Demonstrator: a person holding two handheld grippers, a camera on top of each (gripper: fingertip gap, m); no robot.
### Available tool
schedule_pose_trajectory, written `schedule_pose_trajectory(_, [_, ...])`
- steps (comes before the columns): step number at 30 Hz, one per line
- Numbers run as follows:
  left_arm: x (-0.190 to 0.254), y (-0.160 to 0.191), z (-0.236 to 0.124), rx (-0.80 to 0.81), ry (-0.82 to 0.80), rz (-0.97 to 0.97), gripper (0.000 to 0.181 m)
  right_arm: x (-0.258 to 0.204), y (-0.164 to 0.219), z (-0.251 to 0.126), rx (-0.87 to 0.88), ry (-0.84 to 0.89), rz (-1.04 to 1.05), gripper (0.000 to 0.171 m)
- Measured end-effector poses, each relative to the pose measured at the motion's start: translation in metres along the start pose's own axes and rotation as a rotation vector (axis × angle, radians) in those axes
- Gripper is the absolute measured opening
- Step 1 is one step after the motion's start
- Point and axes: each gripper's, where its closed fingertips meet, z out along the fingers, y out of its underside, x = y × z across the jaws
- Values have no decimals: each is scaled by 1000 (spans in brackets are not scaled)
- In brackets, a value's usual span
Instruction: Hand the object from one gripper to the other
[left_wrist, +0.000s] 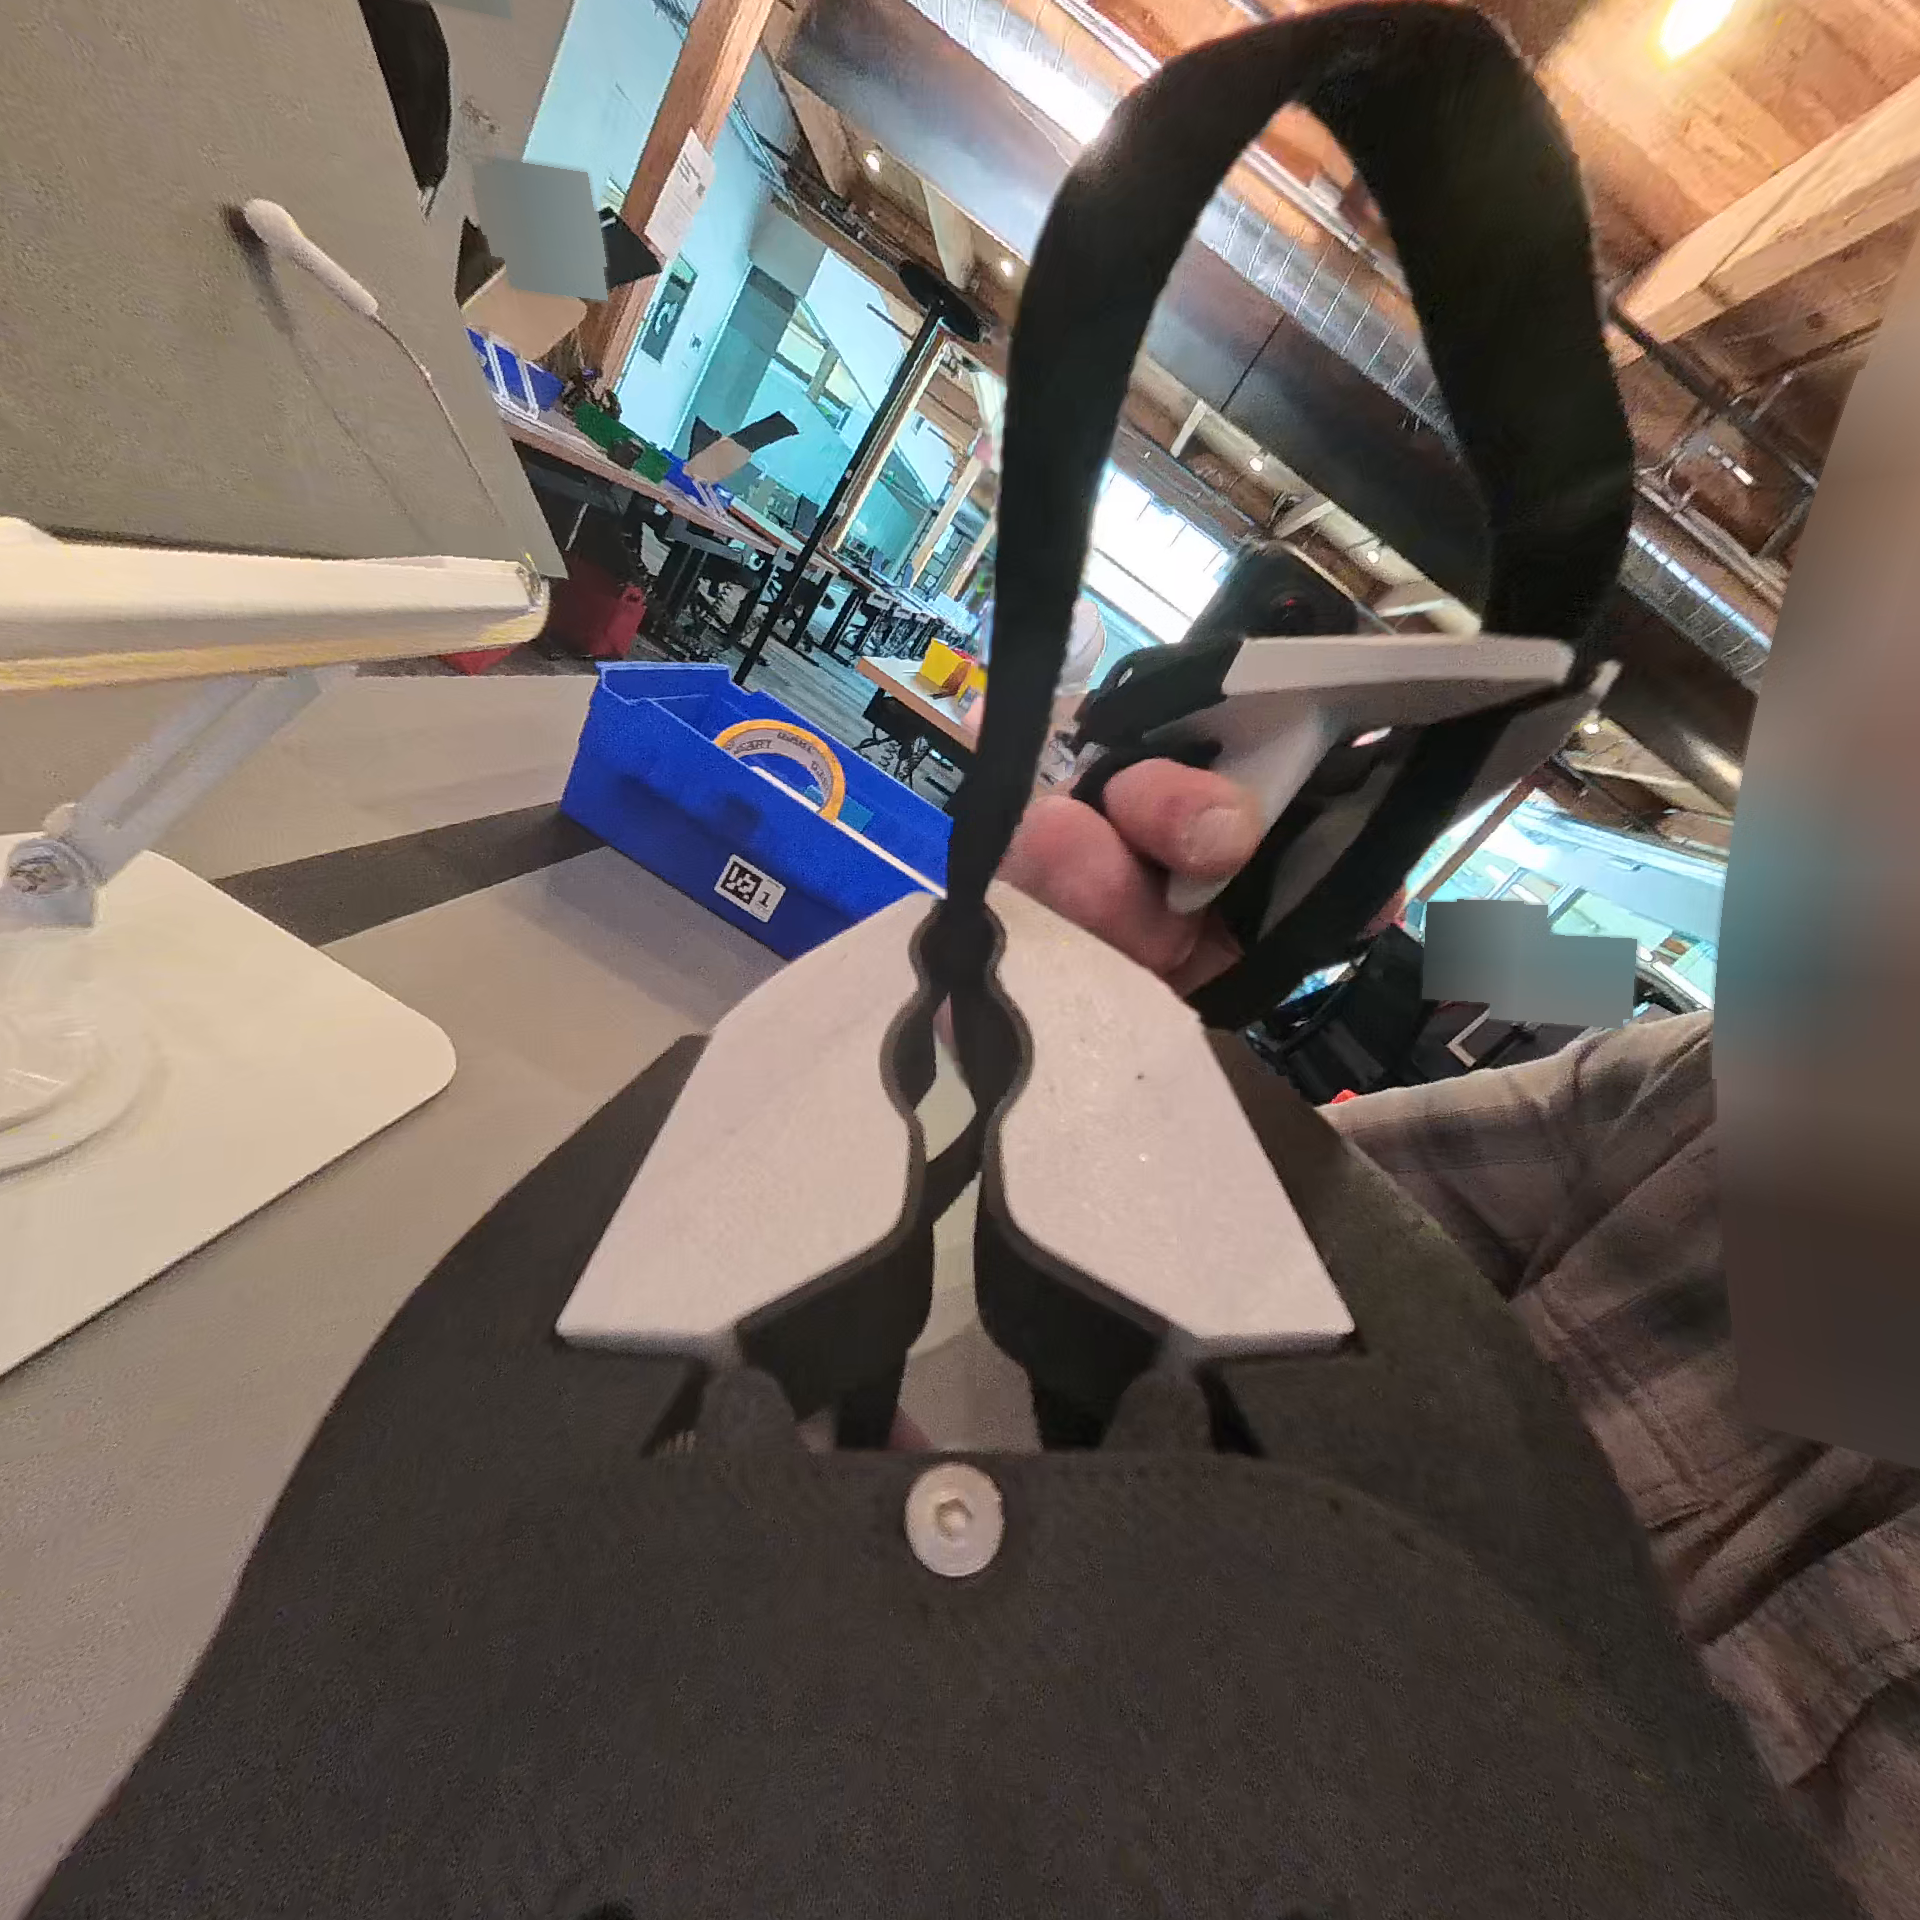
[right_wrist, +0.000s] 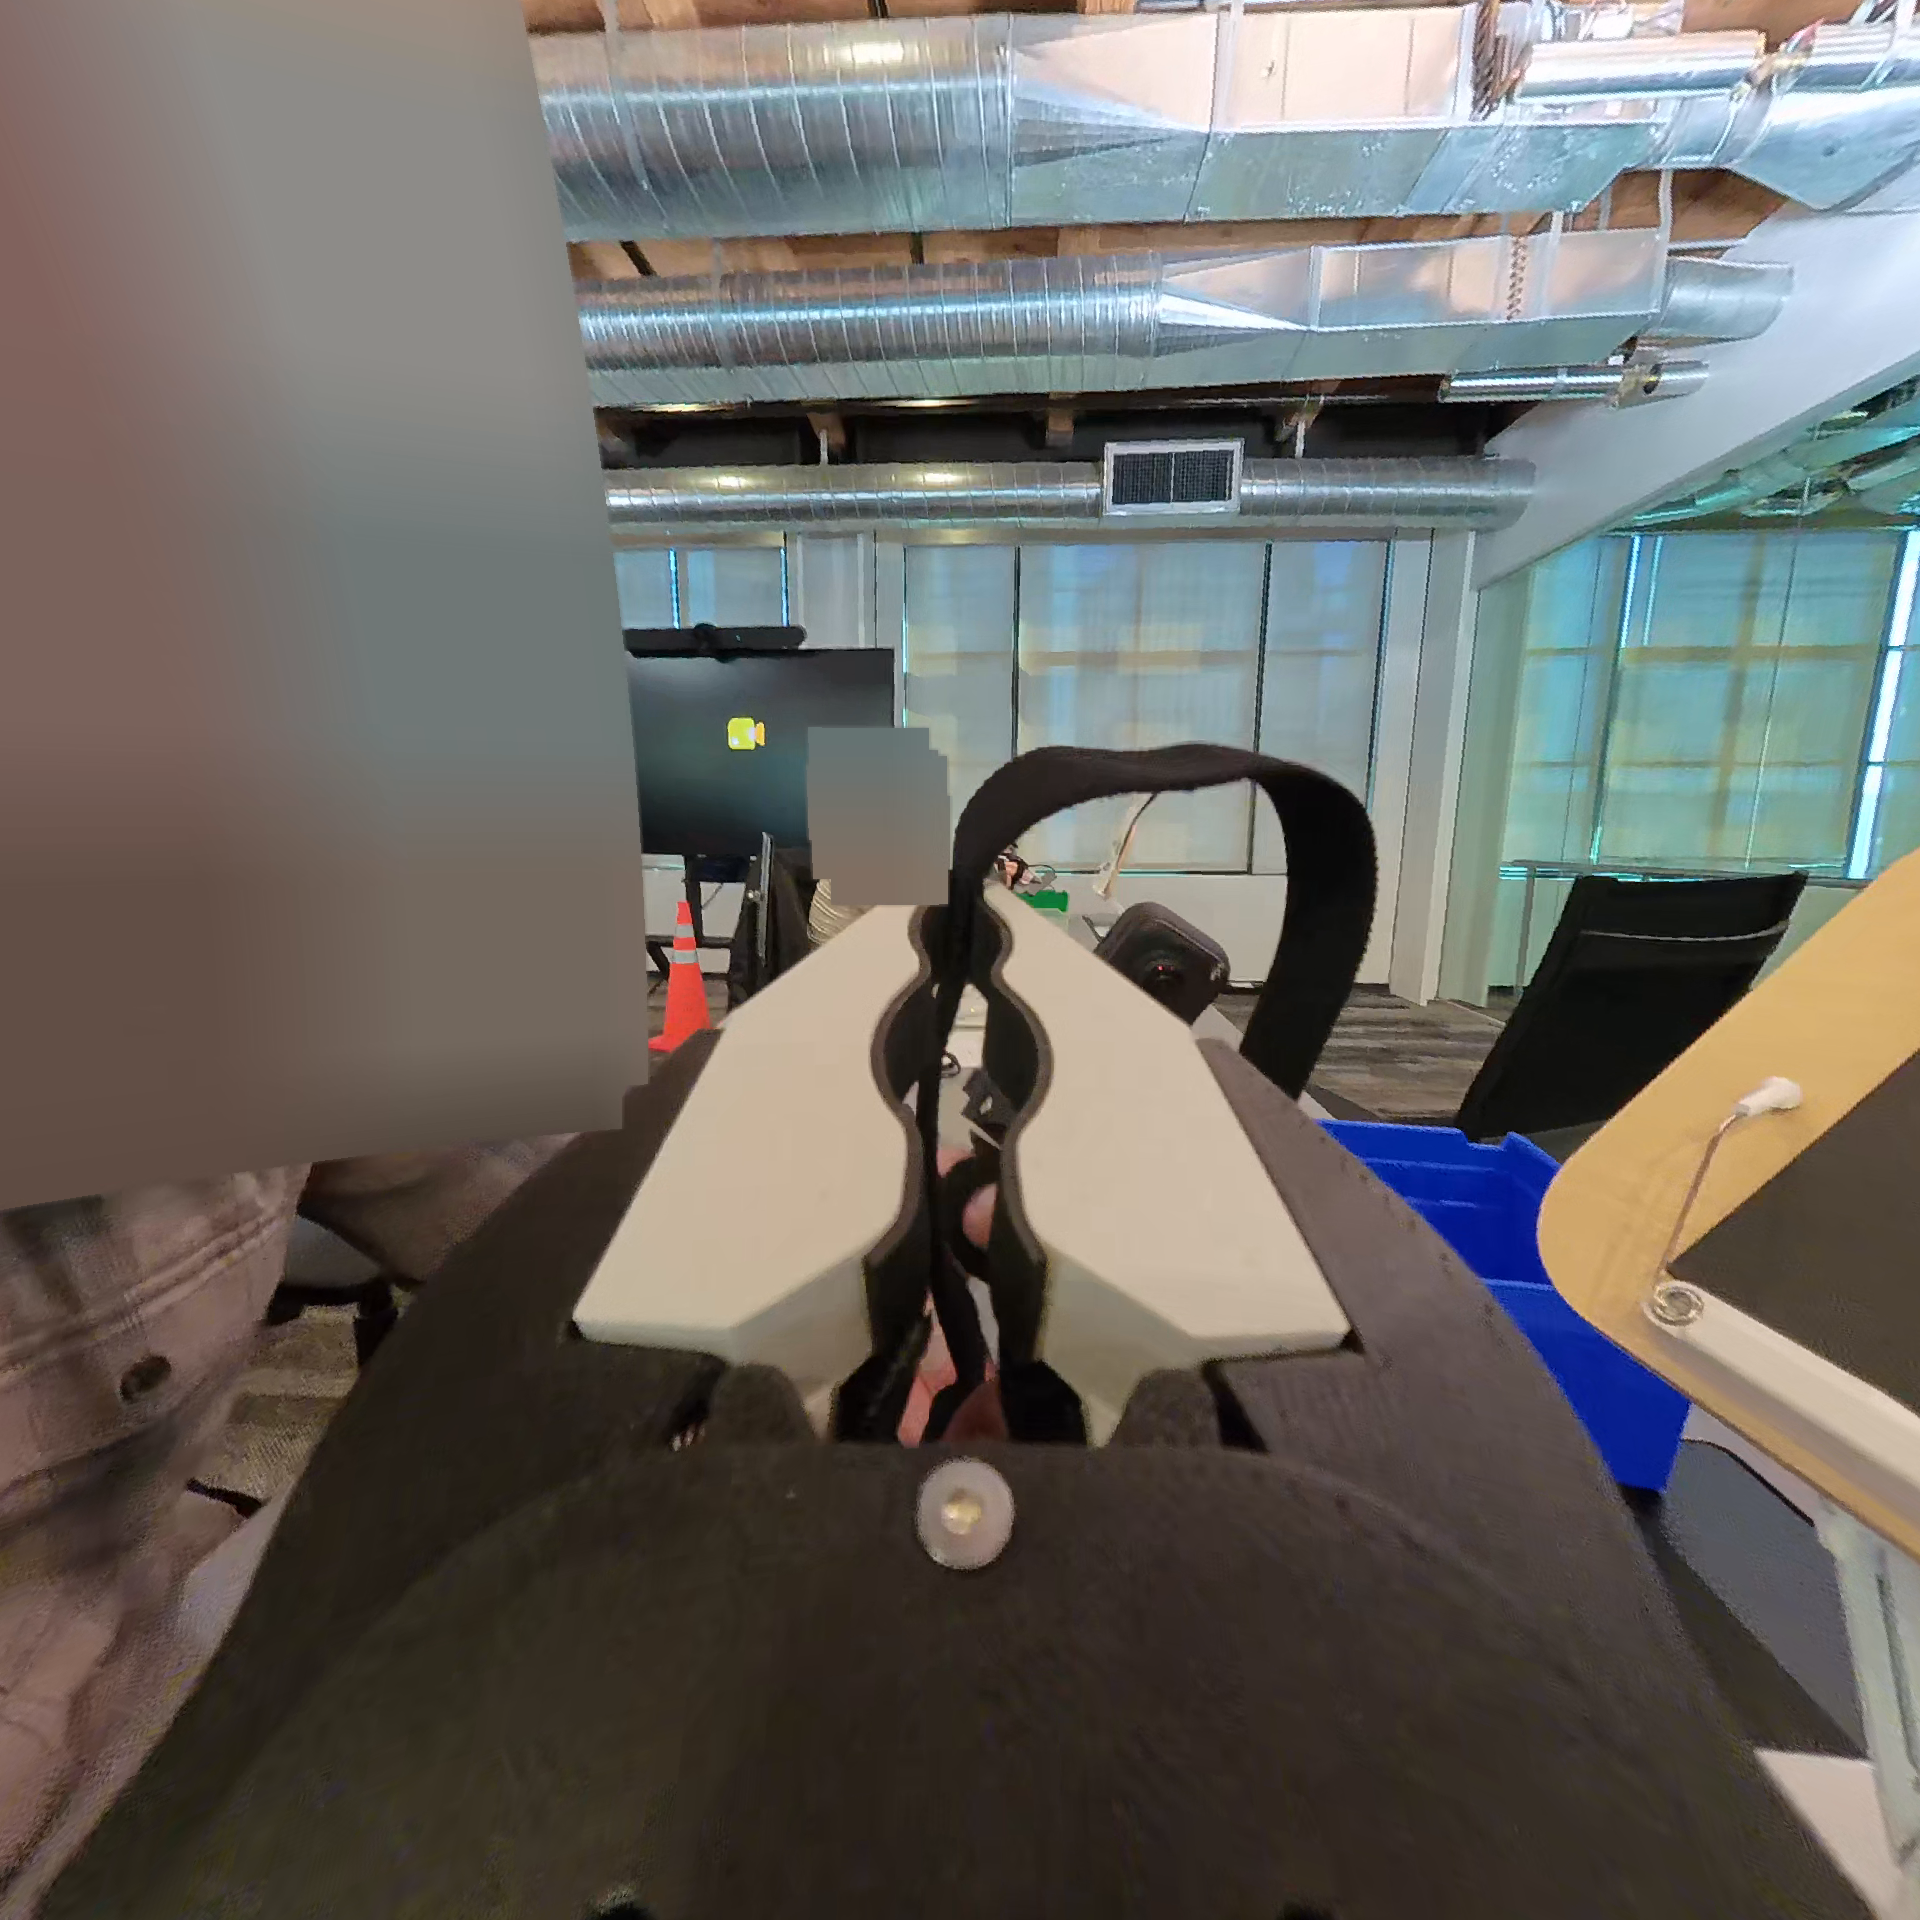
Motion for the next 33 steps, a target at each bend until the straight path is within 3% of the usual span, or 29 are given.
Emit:
schedule_pose_trajectory(1, [0,-1,0,10,-1,-10,0,1,3,0,-9,3,-9,0])
schedule_pose_trajectory(19, [16,16,8,-56,58,85,12,45,27,-11,-35,156,103,0])
schedule_pose_trajectory(33, [29,13,5,-55,141,123,45,58,34,-16,-62,216,119,0])
